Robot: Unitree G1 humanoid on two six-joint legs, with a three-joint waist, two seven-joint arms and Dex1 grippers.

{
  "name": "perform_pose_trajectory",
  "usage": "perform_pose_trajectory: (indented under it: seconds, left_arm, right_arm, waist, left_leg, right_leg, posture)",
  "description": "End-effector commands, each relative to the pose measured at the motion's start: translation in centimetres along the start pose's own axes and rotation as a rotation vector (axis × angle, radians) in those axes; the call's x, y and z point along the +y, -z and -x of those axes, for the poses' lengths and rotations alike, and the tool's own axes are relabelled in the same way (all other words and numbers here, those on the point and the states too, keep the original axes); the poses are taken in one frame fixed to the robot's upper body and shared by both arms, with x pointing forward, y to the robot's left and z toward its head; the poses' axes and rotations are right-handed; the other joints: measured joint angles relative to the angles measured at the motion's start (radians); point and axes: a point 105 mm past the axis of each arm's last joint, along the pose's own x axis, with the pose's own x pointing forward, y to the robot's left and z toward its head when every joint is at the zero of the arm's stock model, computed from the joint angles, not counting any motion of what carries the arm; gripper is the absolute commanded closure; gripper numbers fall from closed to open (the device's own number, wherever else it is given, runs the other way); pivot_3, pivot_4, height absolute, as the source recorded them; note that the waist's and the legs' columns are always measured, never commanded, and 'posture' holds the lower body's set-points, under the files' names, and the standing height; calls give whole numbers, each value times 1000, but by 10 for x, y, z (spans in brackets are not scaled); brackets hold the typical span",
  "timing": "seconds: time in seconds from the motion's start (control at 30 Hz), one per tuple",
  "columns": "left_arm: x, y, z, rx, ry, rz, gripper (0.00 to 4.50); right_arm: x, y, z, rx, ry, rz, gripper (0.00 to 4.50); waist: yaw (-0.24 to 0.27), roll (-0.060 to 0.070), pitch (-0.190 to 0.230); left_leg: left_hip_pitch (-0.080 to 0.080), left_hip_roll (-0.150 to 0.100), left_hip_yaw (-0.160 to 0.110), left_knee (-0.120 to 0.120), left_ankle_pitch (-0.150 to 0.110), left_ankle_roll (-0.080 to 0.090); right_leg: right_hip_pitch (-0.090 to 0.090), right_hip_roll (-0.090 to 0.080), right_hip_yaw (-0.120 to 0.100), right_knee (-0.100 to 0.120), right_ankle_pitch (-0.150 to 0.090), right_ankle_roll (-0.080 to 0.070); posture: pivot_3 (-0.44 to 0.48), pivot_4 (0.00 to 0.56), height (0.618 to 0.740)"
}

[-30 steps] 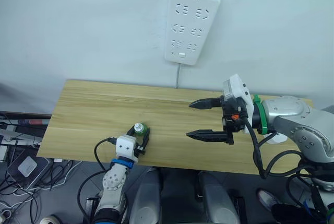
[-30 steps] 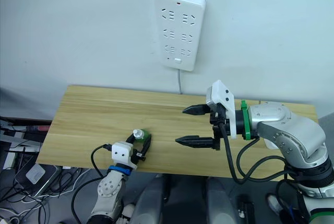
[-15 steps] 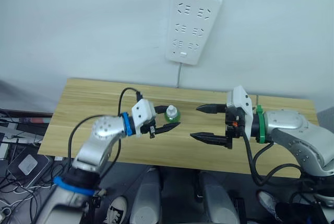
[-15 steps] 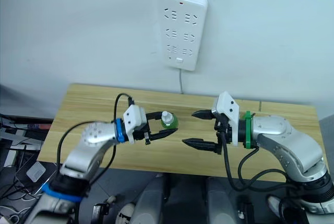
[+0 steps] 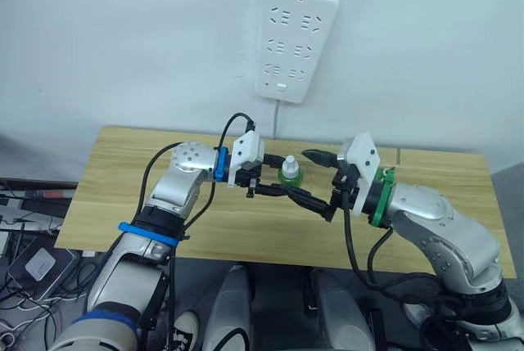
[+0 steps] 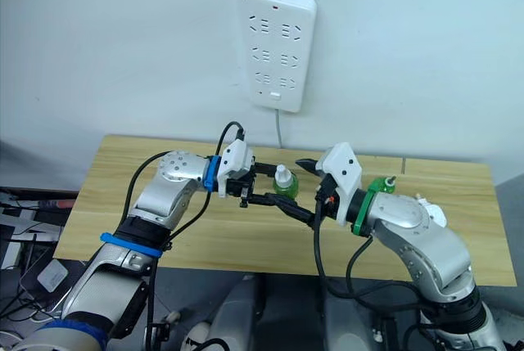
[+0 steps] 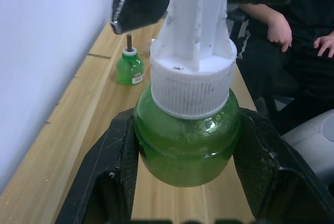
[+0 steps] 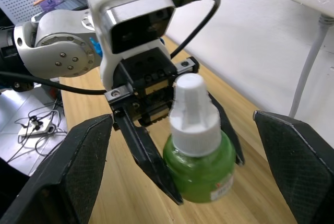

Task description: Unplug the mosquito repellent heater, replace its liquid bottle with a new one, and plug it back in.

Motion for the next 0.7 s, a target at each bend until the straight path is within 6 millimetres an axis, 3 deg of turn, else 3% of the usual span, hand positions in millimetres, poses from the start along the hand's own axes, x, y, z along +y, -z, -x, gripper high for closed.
perform_pose_trajectory:
  seconds: [0.03, 0.17, 0.4, 0.47, 0.6, 0.7]
  left_arm:
    - [1, -10, -2, -24, 18, -47, 2273]
    - [2, -12, -3, -33, 20, -50, 2273]
    - [0, -10, -1, -32, 16, -46, 2273]
    - [-2, -9, -1, -32, 20, -43, 2273]
    - [-14, -8, -2, -36, 71, -44, 2273]
    - [-29, -7, -4, -37, 140, -58, 2273]
  right_arm:
    - [6, -10, 0, -44, -2, 32, 0]
    - [6, -8, -2, -36, -14, 32, 912]
    - [7, -6, -4, -34, -48, 29, 3454]
    - [10, -8, -3, -40, -80, 28, 3473]
    - [25, -17, 3, -34, -346, 79, 3473]
    - [23, -16, 6, -7, -579, 179, 3473]
  waist:
    - [-2, 0, 0]
    - [-4, 0, -2]
    - [-6, 0, -4]
    - [-6, 0, -6]
    - [-7, 0, -8]
    - [-7, 0, -9]
  left_leg:
    - [0, 0, 0, 0, 0, 0]
    - [0, 0, -1, 1, 2, -2]
    - [2, 0, -3, 1, 5, -4]
    - [2, 0, -3, 1, 6, -5]
    - [2, -1, -3, 1, 6, -4]
    - [3, -1, -3, 2, 6, -4]
  right_leg:
    - [0, 0, 0, 1, 0, 0]
    - [-1, 0, 0, 6, 0, 0]
    - [-2, 1, -1, 13, 0, 0]
    - [-2, 1, -1, 14, 0, 0]
    - [-2, 1, -1, 14, 0, -1]
    - [-2, 1, -1, 14, 0, -1]
  posture:
    - [12, 265, 740]
    - [22, 266, 740]
    - [36, 269, 740]
    - [40, 270, 740]
    - [41, 273, 740]
    - [70, 272, 740]
